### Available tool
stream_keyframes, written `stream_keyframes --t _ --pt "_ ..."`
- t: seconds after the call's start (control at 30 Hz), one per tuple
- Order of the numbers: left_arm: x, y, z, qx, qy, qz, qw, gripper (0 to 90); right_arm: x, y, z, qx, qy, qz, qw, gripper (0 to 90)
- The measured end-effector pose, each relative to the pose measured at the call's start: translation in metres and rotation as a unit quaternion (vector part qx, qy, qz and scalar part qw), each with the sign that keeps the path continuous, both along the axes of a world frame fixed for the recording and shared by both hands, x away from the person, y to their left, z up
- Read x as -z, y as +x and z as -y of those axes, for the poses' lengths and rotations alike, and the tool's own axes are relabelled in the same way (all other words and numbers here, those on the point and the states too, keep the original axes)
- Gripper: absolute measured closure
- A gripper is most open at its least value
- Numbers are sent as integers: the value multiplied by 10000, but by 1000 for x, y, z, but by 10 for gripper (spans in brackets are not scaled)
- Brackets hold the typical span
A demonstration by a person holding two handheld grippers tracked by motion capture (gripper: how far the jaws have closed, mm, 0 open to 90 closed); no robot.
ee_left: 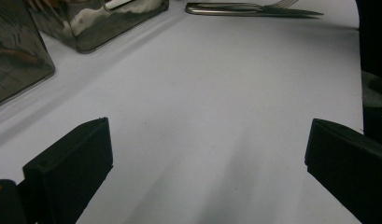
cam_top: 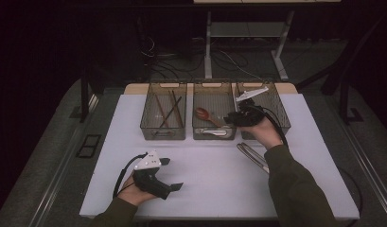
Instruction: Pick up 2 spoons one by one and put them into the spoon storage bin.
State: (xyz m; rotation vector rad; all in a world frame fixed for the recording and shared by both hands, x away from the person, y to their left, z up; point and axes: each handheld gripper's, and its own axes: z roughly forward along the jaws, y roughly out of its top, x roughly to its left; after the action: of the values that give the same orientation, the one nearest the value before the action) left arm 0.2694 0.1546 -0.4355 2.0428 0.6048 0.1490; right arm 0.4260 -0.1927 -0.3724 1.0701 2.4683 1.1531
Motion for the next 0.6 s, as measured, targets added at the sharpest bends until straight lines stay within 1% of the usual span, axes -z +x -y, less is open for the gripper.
stream_keyframes --t 0.1,0.17,0.23,0.3,0.37,0.47,0.6 --pt "0 0 0 0 21 -5 10000 2 -5 -2 3 36 140 43 9999 567" --pt "0 0 0 -12 -4 3 10000 2 -9 -4 6 103 243 85 9996 545" --pt "0 0 0 -20 -3 -1 10000 2 -12 -7 11 100 351 107 9993 526" --pt "0 0 0 -20 0 -3 10000 2 -15 -10 15 99 376 170 9991 509" --pt "0 0 0 -23 9 -5 10000 2 -17 -14 20 147 435 170 9988 499" --pt "0 1 0 -40 28 -15 10000 2 -19 -20 27 167 549 174 9982 478" --pt "1 1 0 -43 47 -3 10000 2 -17 -30 36 149 622 186 9978 439"
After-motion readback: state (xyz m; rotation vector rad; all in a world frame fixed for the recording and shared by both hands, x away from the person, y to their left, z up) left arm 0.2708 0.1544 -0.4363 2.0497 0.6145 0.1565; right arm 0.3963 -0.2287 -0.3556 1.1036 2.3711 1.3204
